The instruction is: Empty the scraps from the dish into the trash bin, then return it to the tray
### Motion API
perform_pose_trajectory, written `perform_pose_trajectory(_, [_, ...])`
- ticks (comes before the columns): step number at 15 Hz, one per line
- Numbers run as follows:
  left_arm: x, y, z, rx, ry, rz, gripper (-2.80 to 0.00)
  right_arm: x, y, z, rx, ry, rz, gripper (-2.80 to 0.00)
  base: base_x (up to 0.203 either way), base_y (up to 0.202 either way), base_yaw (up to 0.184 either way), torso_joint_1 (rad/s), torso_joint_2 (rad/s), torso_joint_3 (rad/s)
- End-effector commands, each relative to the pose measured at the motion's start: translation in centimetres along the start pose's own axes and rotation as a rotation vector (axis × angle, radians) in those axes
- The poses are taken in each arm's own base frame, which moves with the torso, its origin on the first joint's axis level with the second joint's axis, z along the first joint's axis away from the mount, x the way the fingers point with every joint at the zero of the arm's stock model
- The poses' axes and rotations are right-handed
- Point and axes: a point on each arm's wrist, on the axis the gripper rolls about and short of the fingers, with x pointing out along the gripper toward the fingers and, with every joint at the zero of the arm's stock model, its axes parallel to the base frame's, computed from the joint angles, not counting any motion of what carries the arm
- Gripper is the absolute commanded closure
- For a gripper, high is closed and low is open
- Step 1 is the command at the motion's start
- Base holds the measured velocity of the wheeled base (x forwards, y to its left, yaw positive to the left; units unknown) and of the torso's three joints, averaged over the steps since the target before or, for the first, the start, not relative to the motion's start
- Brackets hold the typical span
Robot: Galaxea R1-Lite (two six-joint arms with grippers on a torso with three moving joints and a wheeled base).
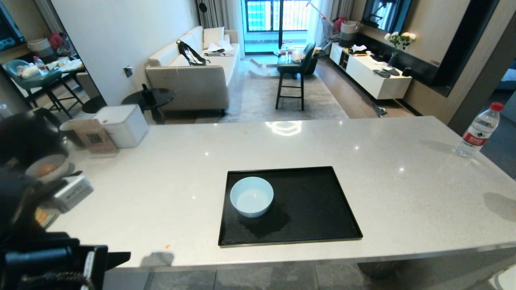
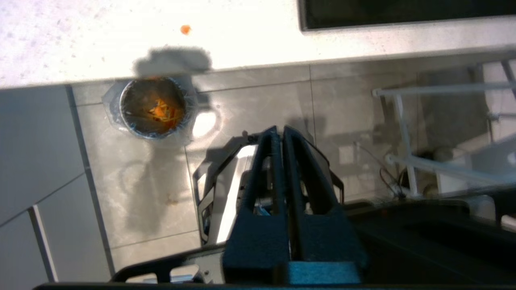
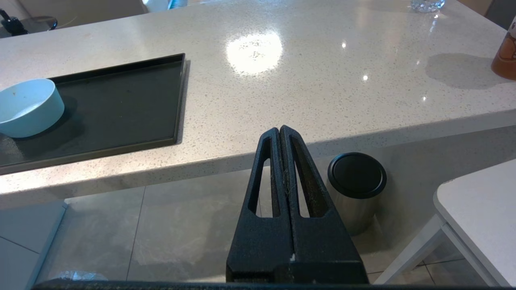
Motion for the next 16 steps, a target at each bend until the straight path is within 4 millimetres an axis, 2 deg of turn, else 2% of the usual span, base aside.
perform_pose_trajectory(1, [-3.1, 1.9, -4.4, -0.008, -0.116, -0.049, 0.0, 0.0, 0.0, 0.0, 0.001, 0.0, 0.0, 0.0, 0.0, 0.0, 0.0, 0.0, 0.0, 0.0])
perform_pose_trajectory(5, [-5.2, 4.7, -10.8, -0.044, -0.337, -0.081, 0.0, 0.0, 0.0, 0.0, 0.001, 0.0, 0.0, 0.0, 0.0, 0.0, 0.0, 0.0, 0.0, 0.0])
perform_pose_trajectory(7, [-4.9, 5.5, -13.6, -0.067, -0.443, -0.024, 0.0, 0.0, 0.0, 0.0, 0.001, 0.0, 0.0, 0.0, 0.0, 0.0, 0.0, 0.0, 0.0, 0.0])
perform_pose_trajectory(8, [-4.2, 5.8, -14.2, -0.042, -0.465, 0.002, 0.0, 0.0, 0.0, 0.0, 0.001, 0.0, 0.0, 0.0, 0.0, 0.0, 0.0, 0.0, 0.0, 0.0])
perform_pose_trajectory(12, [-1.3, 6.1, -14.6, 0.079, -0.637, 0.192, 0.0, 0.0, 0.0, 0.0, 0.001, -0.001, 0.0, 0.0, 0.0, 0.0, 0.0, 0.0, 0.0, 0.0])
perform_pose_trajectory(14, [-1.1, 6.2, -15.1, 0.128, -0.762, 0.246, 0.0, 0.0, 0.0, 0.0, 0.001, 0.0, 0.0, 0.0, 0.0, 0.0, 0.0, 0.0, 0.0, 0.0])
perform_pose_trajectory(16, [-1.3, 6.2, -16.5, 0.152, -0.836, 0.241, 0.0, 0.0, 0.0, 0.0, 0.001, 0.0, 0.0, 0.0, 0.0, 0.0, 0.0, 0.0, 0.0, 0.0])
